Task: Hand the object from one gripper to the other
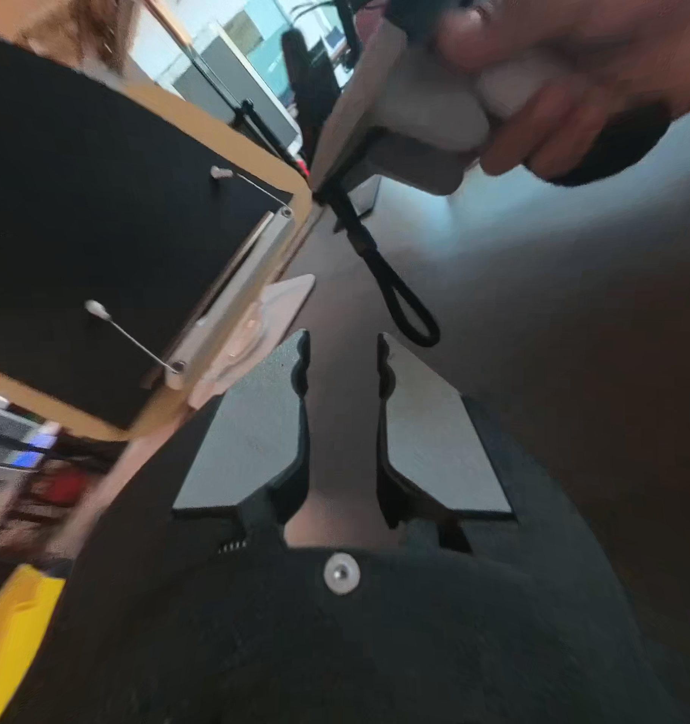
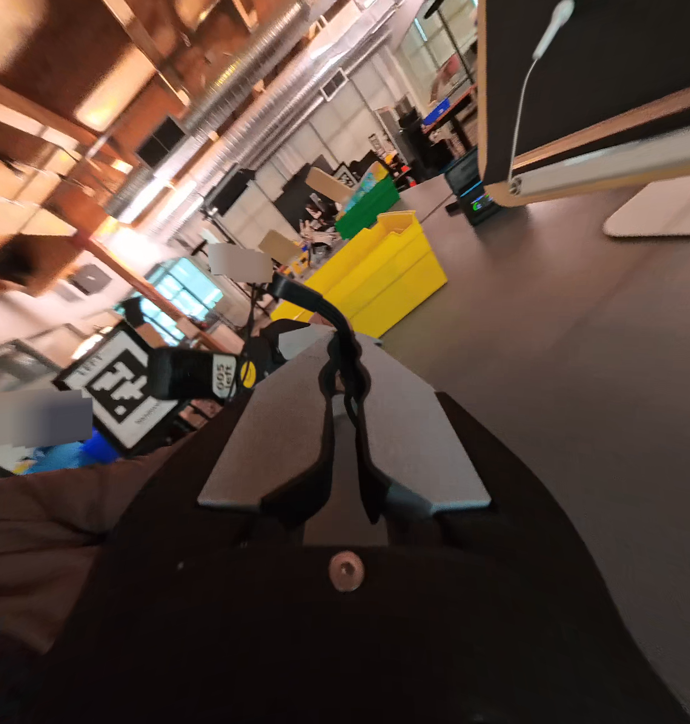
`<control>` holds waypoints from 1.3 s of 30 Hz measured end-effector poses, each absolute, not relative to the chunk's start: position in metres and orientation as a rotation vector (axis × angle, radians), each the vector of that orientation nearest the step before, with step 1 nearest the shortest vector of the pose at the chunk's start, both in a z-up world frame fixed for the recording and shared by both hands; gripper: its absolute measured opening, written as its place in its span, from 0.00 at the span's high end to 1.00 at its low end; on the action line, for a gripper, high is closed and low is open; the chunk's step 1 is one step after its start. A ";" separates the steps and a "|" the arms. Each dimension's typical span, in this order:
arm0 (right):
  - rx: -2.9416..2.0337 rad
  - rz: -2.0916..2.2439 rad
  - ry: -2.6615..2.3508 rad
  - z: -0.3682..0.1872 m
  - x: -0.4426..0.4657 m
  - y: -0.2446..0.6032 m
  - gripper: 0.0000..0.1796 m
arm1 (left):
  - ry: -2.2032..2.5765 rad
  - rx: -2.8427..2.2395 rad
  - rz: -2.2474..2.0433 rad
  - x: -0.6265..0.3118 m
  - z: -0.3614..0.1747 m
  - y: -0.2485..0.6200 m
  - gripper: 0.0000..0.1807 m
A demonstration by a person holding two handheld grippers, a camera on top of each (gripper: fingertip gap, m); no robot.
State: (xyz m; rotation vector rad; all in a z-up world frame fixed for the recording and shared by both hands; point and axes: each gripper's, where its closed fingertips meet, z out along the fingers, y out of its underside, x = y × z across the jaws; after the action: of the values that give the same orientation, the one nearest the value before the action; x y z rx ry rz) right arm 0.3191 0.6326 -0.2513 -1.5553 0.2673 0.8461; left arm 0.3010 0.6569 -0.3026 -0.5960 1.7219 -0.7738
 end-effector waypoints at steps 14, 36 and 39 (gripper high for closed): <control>-1.510 1.286 0.355 -0.258 0.290 0.636 1.00 | 1.478 0.060 -0.207 0.289 -0.280 0.617 0.84; -1.727 0.663 0.071 -0.264 0.289 0.645 0.66 | 1.501 -0.818 -1.374 0.286 -0.245 0.662 0.99; -1.799 0.521 -0.053 -0.272 0.275 0.650 0.67 | 1.548 -0.862 -1.466 0.287 -0.250 0.654 0.99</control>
State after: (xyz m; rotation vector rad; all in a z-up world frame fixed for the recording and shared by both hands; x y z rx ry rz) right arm 0.2753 0.6498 -0.2722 -1.7993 -0.0526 0.5207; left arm 0.2866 0.6536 -0.2502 -0.8617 1.5479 -1.4656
